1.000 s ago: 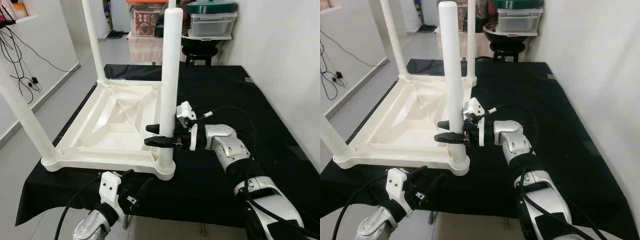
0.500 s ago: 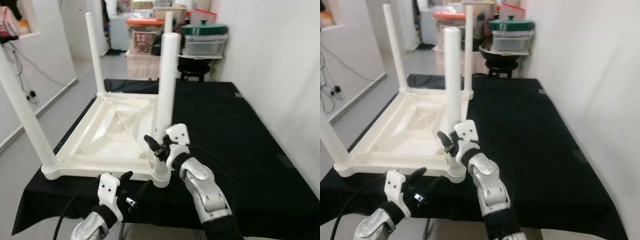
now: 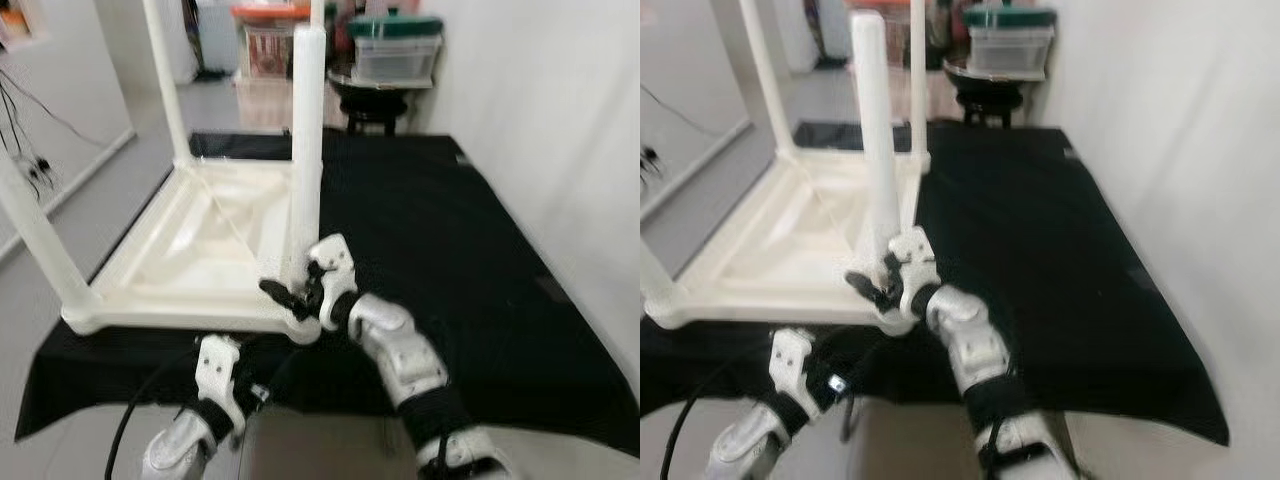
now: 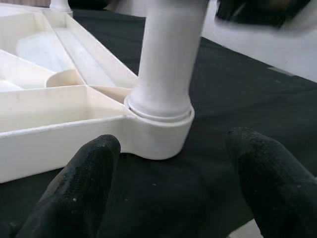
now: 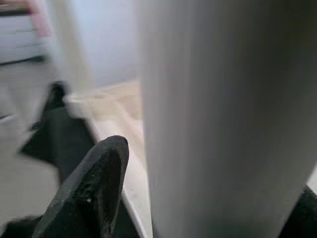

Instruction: Building children table

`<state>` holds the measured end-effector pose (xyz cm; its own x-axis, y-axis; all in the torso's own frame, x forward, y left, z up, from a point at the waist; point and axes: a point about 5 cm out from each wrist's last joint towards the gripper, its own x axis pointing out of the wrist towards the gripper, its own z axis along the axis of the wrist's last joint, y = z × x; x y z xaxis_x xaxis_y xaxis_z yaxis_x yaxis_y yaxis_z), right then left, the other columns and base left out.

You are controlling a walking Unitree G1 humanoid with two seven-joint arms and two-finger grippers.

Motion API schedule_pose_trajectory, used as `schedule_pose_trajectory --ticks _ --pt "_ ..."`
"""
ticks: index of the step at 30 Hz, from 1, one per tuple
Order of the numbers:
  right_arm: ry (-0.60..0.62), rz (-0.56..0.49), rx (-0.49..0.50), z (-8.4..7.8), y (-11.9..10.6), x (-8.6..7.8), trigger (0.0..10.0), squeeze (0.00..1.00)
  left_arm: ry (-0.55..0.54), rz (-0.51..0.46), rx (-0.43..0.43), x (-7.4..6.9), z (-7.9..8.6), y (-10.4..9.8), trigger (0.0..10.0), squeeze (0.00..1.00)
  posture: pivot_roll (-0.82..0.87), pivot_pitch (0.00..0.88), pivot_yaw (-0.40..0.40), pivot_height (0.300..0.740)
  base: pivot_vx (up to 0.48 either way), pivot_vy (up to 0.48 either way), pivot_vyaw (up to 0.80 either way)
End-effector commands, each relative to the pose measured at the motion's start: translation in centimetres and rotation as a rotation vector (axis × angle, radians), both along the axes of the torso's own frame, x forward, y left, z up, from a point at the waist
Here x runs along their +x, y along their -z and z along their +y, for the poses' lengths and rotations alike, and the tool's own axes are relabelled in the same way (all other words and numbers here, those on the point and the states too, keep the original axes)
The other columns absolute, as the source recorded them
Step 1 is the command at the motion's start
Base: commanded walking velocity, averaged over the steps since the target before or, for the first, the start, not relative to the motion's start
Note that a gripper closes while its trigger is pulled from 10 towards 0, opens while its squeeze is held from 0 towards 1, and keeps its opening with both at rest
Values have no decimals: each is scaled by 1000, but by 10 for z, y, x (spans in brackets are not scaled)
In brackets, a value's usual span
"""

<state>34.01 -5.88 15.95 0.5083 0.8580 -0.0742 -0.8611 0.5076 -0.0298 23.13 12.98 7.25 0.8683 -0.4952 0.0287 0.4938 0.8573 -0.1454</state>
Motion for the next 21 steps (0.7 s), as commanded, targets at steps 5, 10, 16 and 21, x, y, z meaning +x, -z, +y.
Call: schedule_pose_trajectory --ticks 5,10,16,21 --pt "-215 -60 -82 -17 -6 5 10000 0 -4 -1 8 0 -2 2 10000 0 41 0 -40 740 0 0 0" --pt "-278 -18 -105 -27 -6 10 10000 0 -6 -1 10 -1 -2 2 10000 0 50 0 -39 740 0 0 0" --pt "-355 34 -60 -29 -8 13 8431 0 -4 3 10 -2 -1 3 10000 0 53 0 -32 740 0 0 0" --pt "-424 72 -16 -32 -6 11 0 0 2 13 3 -4 -2 5 10000 0 55 0 -29 740 0 0 0"
